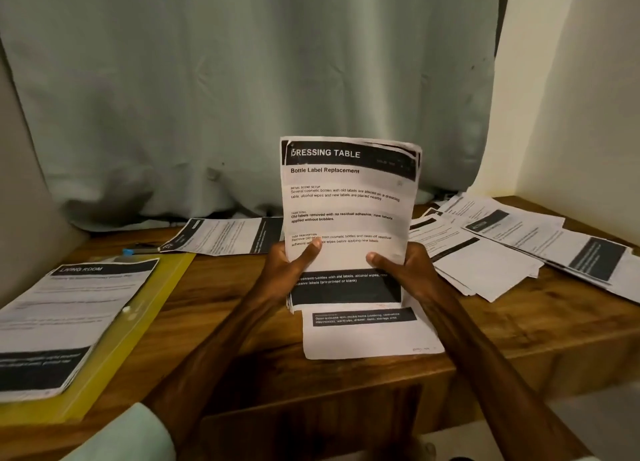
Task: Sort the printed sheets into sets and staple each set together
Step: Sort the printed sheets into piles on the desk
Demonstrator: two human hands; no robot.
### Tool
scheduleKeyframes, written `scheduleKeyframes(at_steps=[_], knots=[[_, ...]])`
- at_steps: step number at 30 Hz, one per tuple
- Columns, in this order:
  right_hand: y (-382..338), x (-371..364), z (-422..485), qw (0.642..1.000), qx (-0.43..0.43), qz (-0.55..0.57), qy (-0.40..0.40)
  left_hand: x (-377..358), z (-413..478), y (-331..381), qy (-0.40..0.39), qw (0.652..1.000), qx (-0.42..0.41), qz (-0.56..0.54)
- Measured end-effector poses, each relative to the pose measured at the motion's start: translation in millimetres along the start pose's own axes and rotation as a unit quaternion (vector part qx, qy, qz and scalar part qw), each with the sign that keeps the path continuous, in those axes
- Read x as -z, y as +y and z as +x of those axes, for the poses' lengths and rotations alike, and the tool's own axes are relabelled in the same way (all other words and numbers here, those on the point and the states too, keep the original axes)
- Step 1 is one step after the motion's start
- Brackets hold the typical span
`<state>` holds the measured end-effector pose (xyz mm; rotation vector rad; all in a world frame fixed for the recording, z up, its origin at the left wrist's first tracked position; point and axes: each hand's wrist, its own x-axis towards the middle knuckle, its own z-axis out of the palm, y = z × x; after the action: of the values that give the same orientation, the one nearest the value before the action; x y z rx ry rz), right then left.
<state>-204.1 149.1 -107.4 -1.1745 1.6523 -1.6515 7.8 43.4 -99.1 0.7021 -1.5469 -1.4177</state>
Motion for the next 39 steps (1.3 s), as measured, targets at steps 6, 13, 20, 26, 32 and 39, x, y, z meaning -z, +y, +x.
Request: scheduleKeyframes(at_steps=[6, 13, 20, 26, 32, 39], knots=[[-12, -7, -3, 0.997, 0.061, -0.030, 0.027, -12, -4, 9, 0.034, 0.998, -0.042, -0.014], [7, -7, -8, 0.997, 0.059, -0.043, 0.039, -17, -9, -1, 0.049, 0.996, -0.053, 0.054], [-22, -22, -4, 0.993, 0.087, -0.075, 0.022, 13, -4, 31, 0.104, 0.977, -0.095, 0.162], [-31, -80, -10, 0.993, 0.039, -0.058, -0.091, 98, -25, 53, 0.145, 0.955, -0.025, 0.258], [-9, -154, -24, 0.974, 0.001, -0.122, -0.193, 183, -51, 40, 0.124, 0.897, 0.116, 0.408], [-4, -197, -42, 0.953, -0.018, -0.205, -0.221, 229, -67, 24, 0.104, 0.838, 0.196, 0.498]])
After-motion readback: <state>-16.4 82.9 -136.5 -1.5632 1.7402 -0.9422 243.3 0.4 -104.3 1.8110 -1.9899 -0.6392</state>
